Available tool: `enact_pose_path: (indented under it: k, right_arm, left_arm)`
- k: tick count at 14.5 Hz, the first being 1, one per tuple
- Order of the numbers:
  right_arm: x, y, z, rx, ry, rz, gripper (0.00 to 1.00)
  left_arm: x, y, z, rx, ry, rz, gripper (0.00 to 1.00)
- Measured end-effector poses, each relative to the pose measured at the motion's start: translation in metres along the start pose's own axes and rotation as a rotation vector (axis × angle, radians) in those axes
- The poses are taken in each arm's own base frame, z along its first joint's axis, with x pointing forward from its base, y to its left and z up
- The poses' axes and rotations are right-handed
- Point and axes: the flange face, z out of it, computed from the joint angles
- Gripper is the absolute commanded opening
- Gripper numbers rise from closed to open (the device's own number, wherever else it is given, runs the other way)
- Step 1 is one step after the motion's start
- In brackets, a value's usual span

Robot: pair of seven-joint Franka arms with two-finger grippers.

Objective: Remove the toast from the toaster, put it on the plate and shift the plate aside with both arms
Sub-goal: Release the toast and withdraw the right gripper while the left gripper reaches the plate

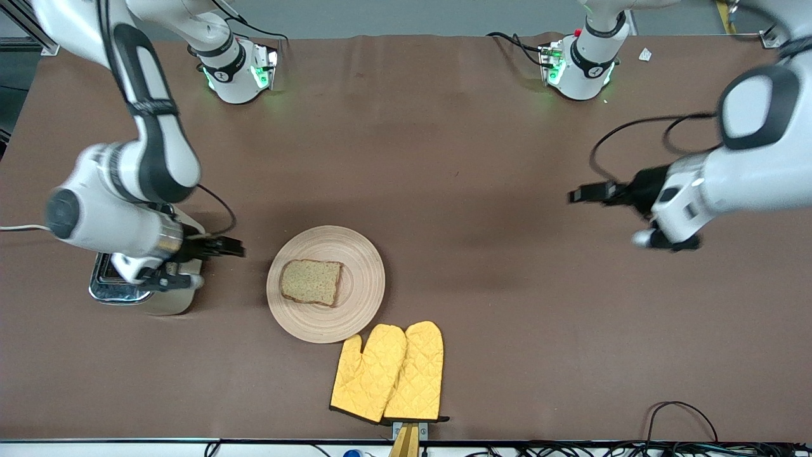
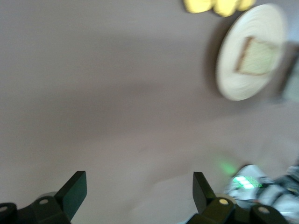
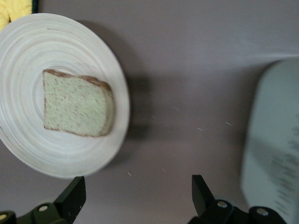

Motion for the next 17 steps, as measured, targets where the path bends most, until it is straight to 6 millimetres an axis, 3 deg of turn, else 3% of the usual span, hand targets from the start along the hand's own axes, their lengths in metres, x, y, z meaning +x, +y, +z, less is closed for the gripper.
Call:
enact_pose_path:
  k: [2,4,6,8,10,12,15,16,17]
  right_arm:
    - [-0.02,0.029,-0.055,0.002,-0.015,0.028,1.0]
    - [-0.037,0.052,-0.104,0.004,-0.013,0.052,1.0]
    - [-0.05,0.072,-0.147,-0.035,0.007,0.065,1.0]
    - [-0.057,0.079,-0.191,-0.108,0.049,0.058,1.0]
    - [-0.064,0.073,-0.231,-0.141,0.116,0.043,1.0]
    - [-0.073,0.067,-0.259,-0.148,0.153,0.034,1.0]
    - [-0.076,0.068,-0.264,-0.176,0.153,0.032,1.0]
    - [-0.075,0.069,-0.263,-0.185,0.15,0.033,1.0]
    - [-0.074,0.069,-0.262,-0.191,0.146,0.032,1.0]
  left_arm:
    - [0.035,0.024,0.082,-0.111,0.015,-0.022,1.0]
    - [0.055,0.047,0.17,-0.175,0.035,-0.048,1.0]
    - [0.063,0.071,0.244,-0.205,0.062,-0.049,1.0]
    - [0.061,0.1,0.3,-0.24,0.099,-0.058,1.0]
    - [0.055,0.125,0.343,-0.253,0.136,-0.047,1.0]
    - [0.053,0.134,0.377,-0.244,0.172,-0.039,1.0]
    - [0.055,0.133,0.407,-0.234,0.212,-0.041,0.98]
    - [0.057,0.133,0.414,-0.237,0.222,-0.045,0.85]
    - [0.058,0.135,0.419,-0.242,0.231,-0.047,0.59]
